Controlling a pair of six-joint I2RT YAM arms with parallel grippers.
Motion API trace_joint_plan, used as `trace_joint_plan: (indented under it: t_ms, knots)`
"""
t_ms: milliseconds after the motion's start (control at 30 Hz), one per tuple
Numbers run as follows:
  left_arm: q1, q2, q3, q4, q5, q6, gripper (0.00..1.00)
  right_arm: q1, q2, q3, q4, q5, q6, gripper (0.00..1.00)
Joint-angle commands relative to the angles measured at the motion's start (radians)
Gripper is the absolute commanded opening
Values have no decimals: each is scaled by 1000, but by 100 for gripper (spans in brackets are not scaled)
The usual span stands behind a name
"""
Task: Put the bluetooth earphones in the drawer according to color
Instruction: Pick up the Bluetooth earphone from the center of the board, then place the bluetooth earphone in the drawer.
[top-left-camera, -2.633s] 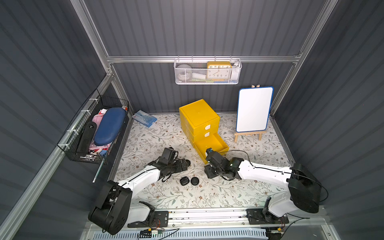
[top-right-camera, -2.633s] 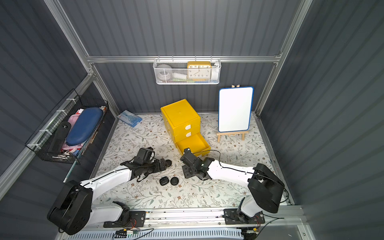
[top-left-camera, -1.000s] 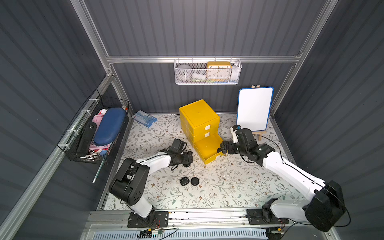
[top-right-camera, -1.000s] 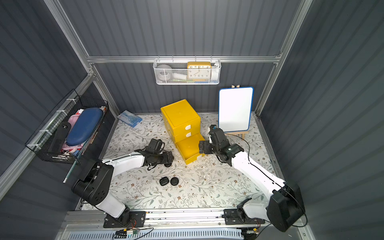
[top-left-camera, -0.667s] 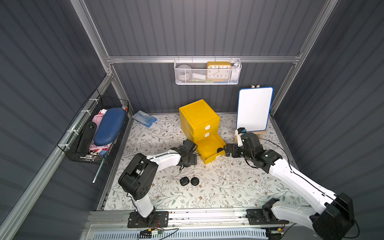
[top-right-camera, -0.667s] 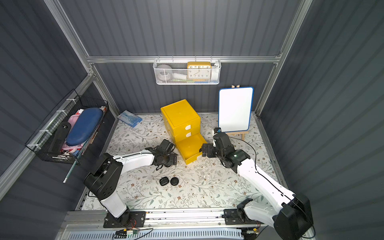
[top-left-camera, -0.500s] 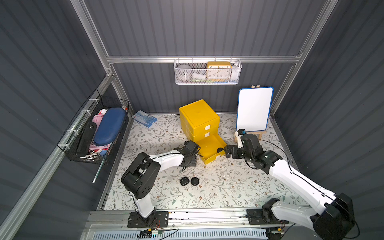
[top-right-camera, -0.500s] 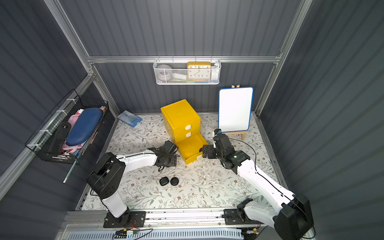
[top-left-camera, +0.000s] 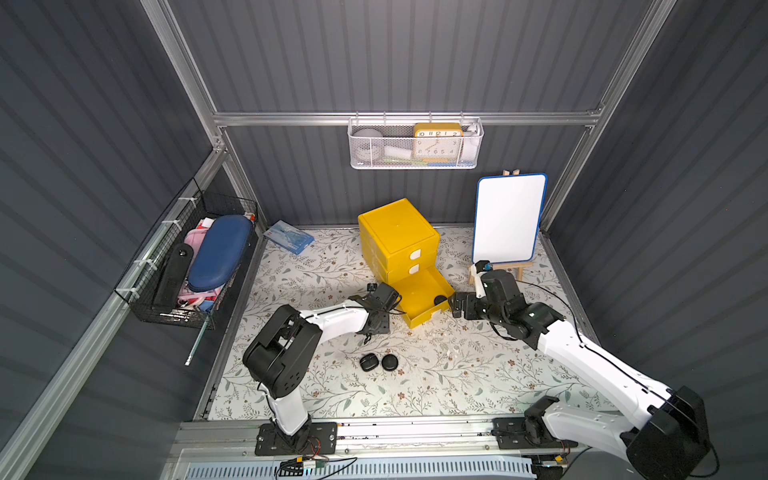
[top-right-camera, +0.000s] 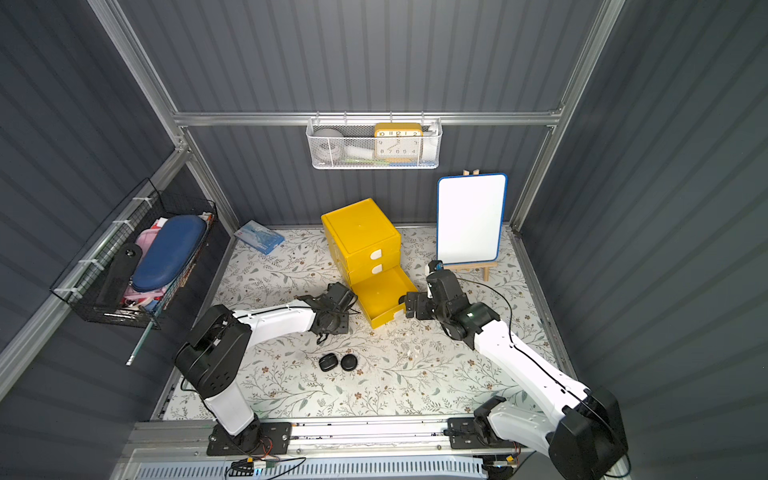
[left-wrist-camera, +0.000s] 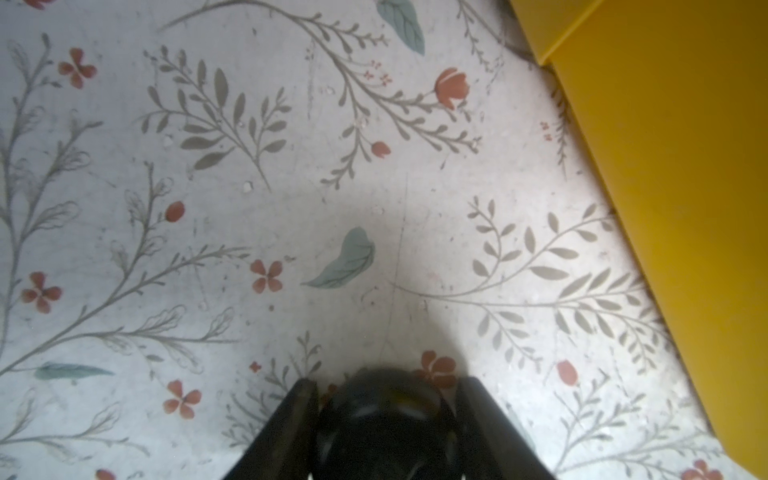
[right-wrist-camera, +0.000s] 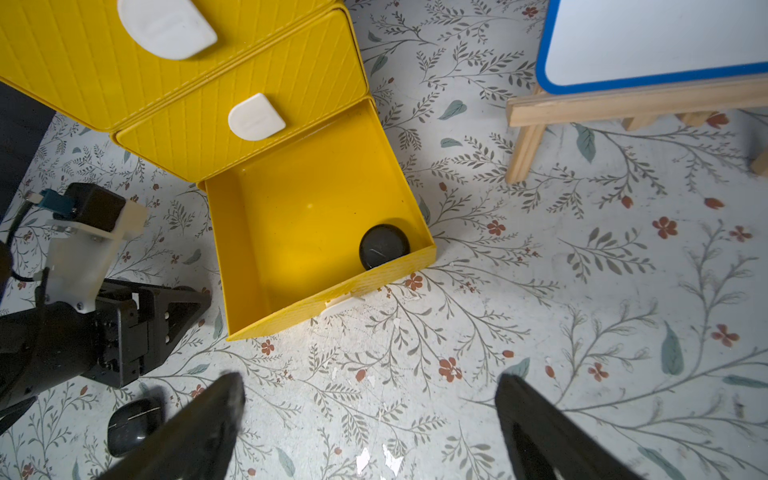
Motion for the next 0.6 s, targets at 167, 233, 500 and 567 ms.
trace_joint_plan:
  t_ms: [167, 233, 500, 567]
  knots:
    - [-35, -91, 83, -136, -6, 15, 38, -4, -22, -21, -5, 21, 11, 99]
    - [-51, -116, 121, -148, -4, 24, 38, -4, -23, -24, -6, 26, 12, 99]
    - [-92, -121, 251, -98, 58, 80, 39, -6, -27, -37, -9, 30, 15, 99]
    - [-98, -89, 288, -91, 60, 91, 39, -6, -29, -41, -9, 29, 20, 99]
